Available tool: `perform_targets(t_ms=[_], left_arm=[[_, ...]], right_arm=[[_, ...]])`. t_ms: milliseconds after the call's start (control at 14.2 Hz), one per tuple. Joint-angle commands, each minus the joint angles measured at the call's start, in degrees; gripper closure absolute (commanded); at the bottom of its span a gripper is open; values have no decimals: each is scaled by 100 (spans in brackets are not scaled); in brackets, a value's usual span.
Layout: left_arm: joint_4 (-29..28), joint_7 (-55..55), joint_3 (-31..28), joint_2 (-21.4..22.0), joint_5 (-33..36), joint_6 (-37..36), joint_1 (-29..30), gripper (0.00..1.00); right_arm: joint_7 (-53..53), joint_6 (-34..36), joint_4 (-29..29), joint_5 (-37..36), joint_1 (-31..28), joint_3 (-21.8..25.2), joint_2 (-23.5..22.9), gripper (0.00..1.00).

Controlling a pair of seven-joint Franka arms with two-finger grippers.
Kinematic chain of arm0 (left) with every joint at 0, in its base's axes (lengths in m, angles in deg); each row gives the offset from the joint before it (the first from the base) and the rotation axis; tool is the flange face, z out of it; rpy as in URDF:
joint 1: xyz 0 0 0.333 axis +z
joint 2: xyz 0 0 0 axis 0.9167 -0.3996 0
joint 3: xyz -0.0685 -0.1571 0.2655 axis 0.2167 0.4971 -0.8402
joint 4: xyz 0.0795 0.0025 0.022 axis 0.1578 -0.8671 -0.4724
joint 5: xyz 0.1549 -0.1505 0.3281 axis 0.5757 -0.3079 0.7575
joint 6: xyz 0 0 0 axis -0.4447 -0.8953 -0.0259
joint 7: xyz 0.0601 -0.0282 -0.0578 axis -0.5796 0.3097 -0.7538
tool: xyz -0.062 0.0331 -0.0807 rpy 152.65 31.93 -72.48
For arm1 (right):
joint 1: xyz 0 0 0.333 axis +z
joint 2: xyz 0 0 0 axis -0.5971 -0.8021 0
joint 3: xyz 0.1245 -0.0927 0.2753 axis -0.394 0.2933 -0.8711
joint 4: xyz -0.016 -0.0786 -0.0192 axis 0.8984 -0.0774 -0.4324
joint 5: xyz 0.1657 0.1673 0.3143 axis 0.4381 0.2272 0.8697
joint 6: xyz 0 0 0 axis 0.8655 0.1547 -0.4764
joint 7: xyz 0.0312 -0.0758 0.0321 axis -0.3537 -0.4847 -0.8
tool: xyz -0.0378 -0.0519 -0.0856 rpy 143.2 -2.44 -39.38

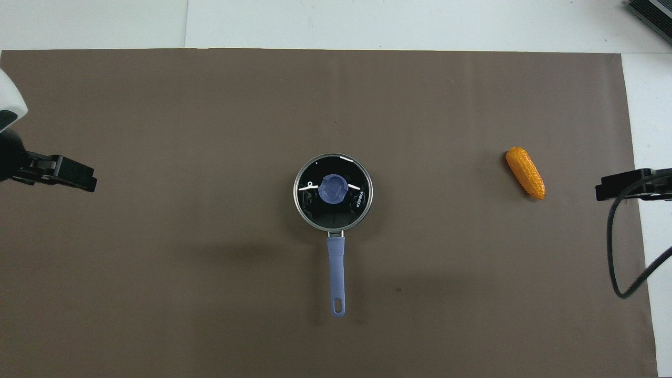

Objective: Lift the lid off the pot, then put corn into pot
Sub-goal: 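Move the left gripper to the pot lid while the right gripper reaches the corn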

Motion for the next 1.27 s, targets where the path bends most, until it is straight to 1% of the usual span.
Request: perform_targets(t_ms=[0, 212, 353, 495, 636, 777, 918, 1060, 1201], left_arm=[[-126, -313, -70, -86, -78, 241, -302, 0], [-188, -778, -70, -218, -87, 495, -689, 0], [-197, -999, -70, -393, -78, 645, -996, 0], [-197, -1419, -62, -526, -87, 838, -1268, 0], [-197, -1815, -62, -631, -139, 987, -1523, 0], [-206, -2237, -62, -754, -297, 1224, -1708, 0], [-171, -2685, -70, -1008, -316, 1505, -1997, 0], [-135, -3229, -70, -1316, -298, 1865, -2279, 0], [-118, -3573, -70, -1475, -307, 2069, -2447, 0]], right_arm=[[56, 204, 0, 67, -55, -9, 77, 0], [-66, 222, 61, 67, -63, -9, 130, 0], [-478, 248, 88, 67, -63, -1, 165, 0], [-480, 187, 315, 67, -72, 8, 287, 0], [-480, 82, 474, 67, -81, 8, 280, 0], [-559, -374, 772, 67, -90, 8, 244, 0], [-856, -814, 966, 67, -151, 8, 192, 0], [-1295, -1174, 1080, 67, -169, 8, -62, 0], [-1752, -1648, 1168, 67, -186, 8, -448, 0]])
